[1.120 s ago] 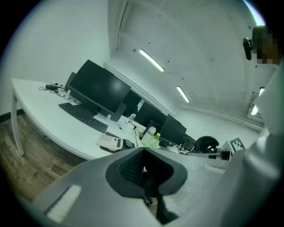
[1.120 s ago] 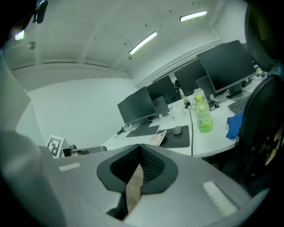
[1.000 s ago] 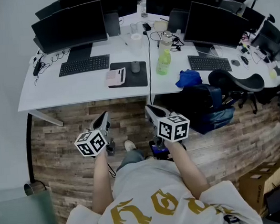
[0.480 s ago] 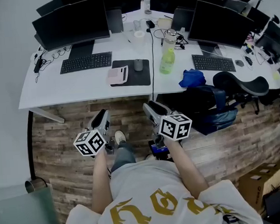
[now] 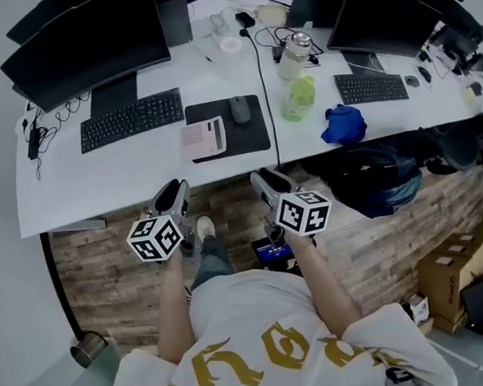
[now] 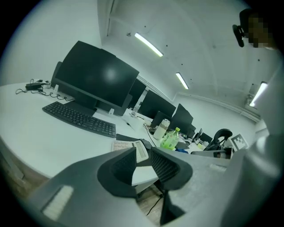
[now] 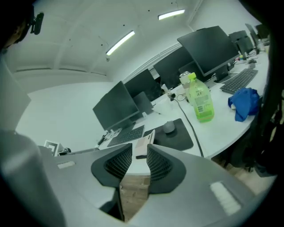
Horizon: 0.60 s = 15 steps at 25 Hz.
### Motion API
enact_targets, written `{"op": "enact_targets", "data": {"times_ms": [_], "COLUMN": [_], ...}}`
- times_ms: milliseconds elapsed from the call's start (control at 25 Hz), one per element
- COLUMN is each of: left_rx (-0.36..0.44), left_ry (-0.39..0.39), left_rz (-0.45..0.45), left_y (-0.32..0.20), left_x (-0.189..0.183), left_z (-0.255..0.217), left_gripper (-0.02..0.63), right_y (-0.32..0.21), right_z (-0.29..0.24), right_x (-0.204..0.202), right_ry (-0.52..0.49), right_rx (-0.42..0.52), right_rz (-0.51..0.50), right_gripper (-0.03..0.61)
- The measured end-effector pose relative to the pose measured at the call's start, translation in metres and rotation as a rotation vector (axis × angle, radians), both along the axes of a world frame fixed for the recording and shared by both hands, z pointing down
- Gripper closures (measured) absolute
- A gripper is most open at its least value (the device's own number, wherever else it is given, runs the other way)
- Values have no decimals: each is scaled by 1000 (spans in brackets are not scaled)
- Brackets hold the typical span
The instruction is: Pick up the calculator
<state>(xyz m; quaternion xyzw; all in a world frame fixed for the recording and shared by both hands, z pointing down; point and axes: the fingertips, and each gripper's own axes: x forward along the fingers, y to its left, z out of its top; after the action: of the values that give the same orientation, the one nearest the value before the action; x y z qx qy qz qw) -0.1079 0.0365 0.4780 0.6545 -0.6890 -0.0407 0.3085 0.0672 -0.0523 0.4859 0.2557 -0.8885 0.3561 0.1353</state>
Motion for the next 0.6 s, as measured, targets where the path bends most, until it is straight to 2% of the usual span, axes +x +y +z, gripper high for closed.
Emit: {"op": "enact_targets", "data": {"times_ms": [120,240,400,600], "left_rx": [-34,-56,-66,-72], "left_ry": [33,28,52,75], "left_rz": [79,162,231,294], "left_y": [-25,-49,-73,-93], "left_x": [-30,-55,-77,-84], "left_z": [19,34,47,58], "left_gripper": [511,511,511,509], "right_y": [-17,-31,-41,-43], "right_z": [11,19,28,28], "right_x": [-16,-36,-50,-59], "right_ry": [5,-15,31,70], "right_rx": [-10,-59,-68,-71], "right_rz": [120,199,277,309], "right_gripper": [438,408,400,400]}}
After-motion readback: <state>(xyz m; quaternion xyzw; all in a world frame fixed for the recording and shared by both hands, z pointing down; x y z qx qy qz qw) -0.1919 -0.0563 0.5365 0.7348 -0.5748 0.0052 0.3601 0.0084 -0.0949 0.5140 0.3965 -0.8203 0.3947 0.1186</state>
